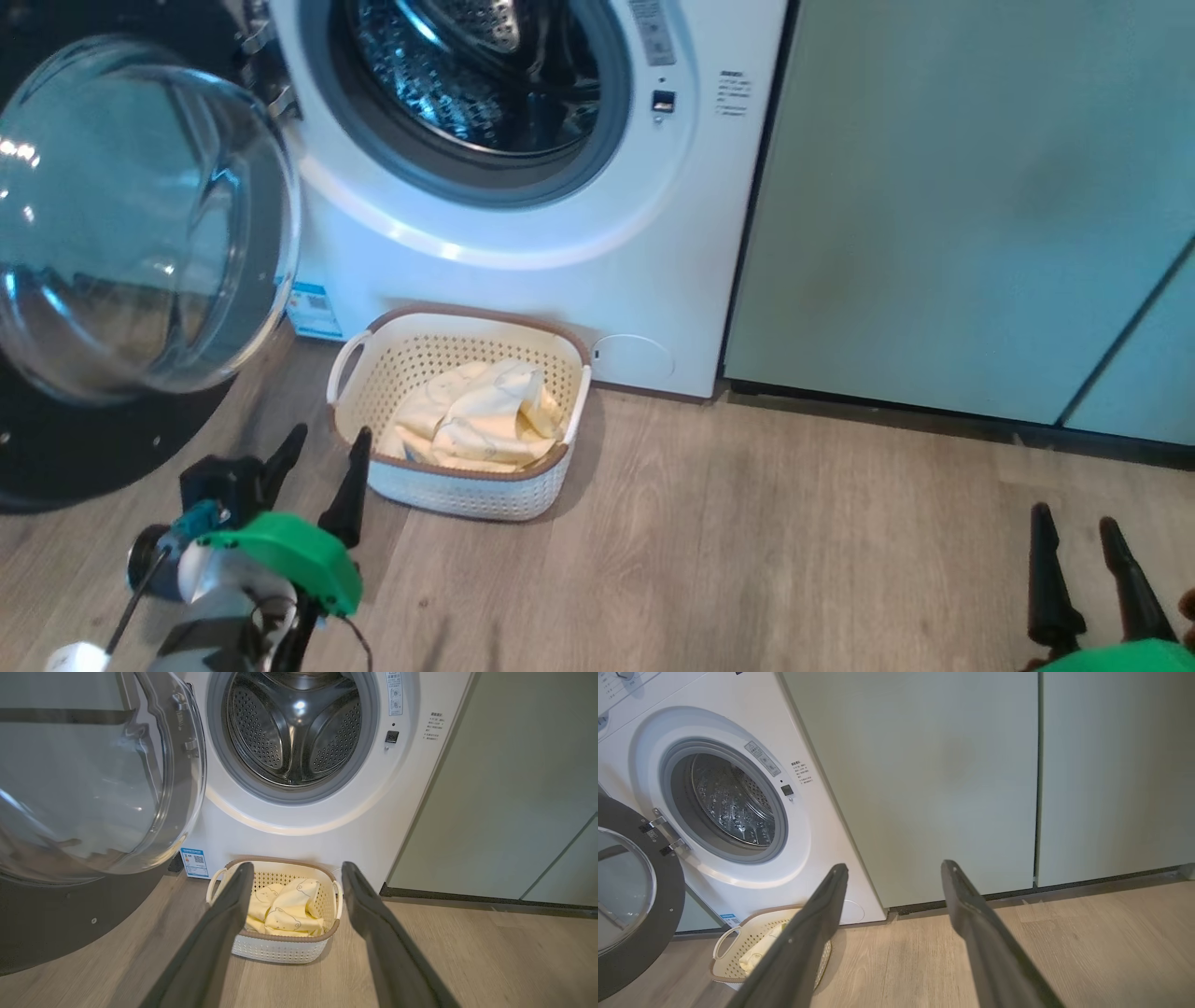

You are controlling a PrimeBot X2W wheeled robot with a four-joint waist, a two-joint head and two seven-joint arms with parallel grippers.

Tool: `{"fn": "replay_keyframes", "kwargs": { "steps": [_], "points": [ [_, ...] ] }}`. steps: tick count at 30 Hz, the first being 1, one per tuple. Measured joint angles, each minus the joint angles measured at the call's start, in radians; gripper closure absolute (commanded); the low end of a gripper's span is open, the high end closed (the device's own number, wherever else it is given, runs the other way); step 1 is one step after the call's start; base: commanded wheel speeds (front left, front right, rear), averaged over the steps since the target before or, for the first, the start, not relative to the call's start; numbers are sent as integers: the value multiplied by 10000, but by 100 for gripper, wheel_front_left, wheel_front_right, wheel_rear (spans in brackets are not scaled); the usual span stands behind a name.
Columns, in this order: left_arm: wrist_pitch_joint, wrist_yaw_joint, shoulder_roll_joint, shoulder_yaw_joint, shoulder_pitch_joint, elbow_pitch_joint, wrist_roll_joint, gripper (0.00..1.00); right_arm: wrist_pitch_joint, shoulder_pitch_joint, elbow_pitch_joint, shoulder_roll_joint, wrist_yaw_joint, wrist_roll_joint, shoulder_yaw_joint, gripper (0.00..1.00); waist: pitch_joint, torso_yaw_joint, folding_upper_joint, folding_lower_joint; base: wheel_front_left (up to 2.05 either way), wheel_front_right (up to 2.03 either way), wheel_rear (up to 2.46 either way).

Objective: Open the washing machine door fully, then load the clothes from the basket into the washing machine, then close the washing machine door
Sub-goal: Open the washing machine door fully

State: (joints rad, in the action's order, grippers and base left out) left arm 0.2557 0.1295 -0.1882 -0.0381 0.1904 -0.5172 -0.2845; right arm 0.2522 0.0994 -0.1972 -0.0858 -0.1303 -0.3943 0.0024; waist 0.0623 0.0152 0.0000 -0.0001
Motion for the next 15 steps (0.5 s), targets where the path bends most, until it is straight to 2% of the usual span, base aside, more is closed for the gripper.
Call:
{"fn": "replay_keyframes", "kwargs": {
  "steps": [5,15],
  "points": [
    [0,0,-180,-52,-58,71,-265,0,0,58,2,-4,0,0,-31,0,100,243,0,0,0,0,0],
    [0,0,-192,-113,-63,61,-483,0,0,167,0,-4,0,86,-6,0,208,469,0,1,0,0,0]
  ]
}}
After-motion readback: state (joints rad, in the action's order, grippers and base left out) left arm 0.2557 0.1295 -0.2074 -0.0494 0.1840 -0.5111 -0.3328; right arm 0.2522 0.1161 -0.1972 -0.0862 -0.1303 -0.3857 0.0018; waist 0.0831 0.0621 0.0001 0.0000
